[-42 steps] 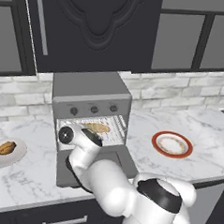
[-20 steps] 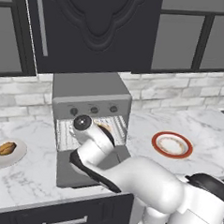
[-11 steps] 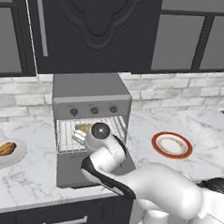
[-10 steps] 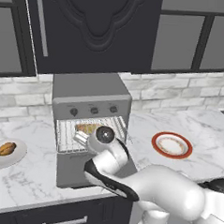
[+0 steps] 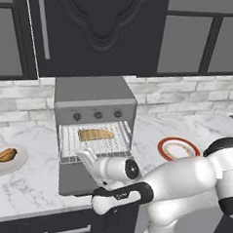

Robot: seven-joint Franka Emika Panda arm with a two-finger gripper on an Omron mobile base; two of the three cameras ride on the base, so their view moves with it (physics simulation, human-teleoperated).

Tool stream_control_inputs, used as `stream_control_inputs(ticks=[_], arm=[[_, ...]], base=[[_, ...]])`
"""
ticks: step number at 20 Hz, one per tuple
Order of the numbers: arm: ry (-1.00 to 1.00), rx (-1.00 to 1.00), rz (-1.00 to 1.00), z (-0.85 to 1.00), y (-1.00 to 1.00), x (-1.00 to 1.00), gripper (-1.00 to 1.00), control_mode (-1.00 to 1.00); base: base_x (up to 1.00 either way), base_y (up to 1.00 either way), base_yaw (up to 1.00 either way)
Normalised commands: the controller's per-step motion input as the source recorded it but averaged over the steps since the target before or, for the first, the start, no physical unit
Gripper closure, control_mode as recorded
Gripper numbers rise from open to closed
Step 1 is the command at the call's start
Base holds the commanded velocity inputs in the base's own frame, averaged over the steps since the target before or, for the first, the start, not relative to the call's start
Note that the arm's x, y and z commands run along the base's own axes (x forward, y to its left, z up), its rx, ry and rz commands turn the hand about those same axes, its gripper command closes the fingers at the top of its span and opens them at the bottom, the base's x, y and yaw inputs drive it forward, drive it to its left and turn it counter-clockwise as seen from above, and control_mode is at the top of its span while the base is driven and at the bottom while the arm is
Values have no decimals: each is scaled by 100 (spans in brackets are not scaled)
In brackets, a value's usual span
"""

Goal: Open the toaster oven door. Place the baguette on the bottom rack in the toaster oven and place the chicken drumstick on the top rack.

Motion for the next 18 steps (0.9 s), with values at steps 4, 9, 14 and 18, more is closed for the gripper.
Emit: stream_control_inputs(ticks=[4,9,14,18], arm=[[77,-2,-12,25,0,-32,-100,-100],[34,-8,-7,66,0,-26,-100,-100],[25,-2,-5,81,0,-22,-100,-100],[26,-4,-12,74,-2,-26,-100,-100]], base=[[0,0,0],[0,0,0],[0,0,0],[0,0,0]])
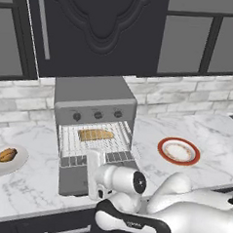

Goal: Open the toaster oven door. Place the baguette on the bottom rack in the toaster oven and place the chicken drumstick on the top rack.

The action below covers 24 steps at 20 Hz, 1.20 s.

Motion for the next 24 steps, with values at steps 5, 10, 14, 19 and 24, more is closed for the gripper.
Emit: stream_control_inputs(ticks=[5,10,14,19,24], arm=[[14,-15,-17,82,-1,-17,-100,-100],[4,-19,-19,90,0,-11,-100,-100],[9,-20,-20,83,0,-16,-100,-100],[20,-18,-20,68,-8,-22,-100,-100],[31,-28,-17,42,-20,-20,-100,-100]], base=[[0,0,0],[0,0,0],[0,0,0],[0,0,0],[0,0,0]])
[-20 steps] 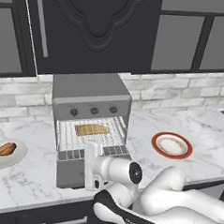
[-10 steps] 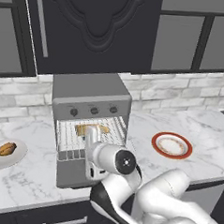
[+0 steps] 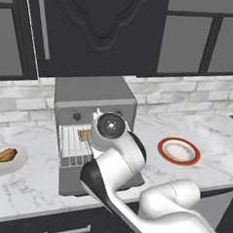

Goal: Open the toaster oven door. Place the baguette on the bottom rack in the toaster oven and place the chicken drumstick on the top rack.

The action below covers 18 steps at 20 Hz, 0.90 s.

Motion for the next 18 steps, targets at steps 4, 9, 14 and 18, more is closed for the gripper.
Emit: stream_control_inputs(ticks=[4,9,14,18], arm=[[20,-53,0,-17,-39,-9,-100,-100],[10,-53,37,-29,-35,4,-100,-100],[13,-19,77,-15,-18,1,-100,-100],[30,-11,75,-12,-15,3,-100,-100]], base=[[0,0,0],[0,0,0],[0,0,0],[0,0,0]])
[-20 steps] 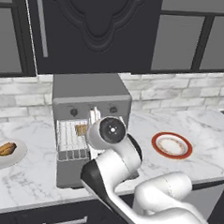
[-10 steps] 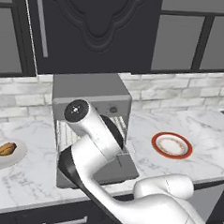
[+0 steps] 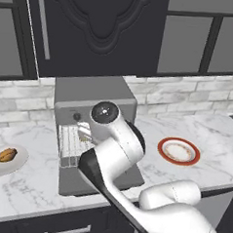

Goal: Open the toaster oven door. Place the baguette on the bottom rack in the toaster oven and place the chicken drumstick on the top rack.

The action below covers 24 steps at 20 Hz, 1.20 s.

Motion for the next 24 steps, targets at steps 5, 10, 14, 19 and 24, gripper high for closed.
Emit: stream_control_inputs(ticks=[5,10,14,19,24], arm=[[52,-27,64,-23,-10,17,-100,-100],[15,-10,60,-18,-4,16,-100,-100],[2,-1,2,0,0,2,-100,-100],[0,0,0,0,0,0,-100,-100],[0,0,0,0,0,0,-100,-100]], base=[[0,0,0],[0,0,0],[0,0,0],[0,0,0],[0,0,0]])
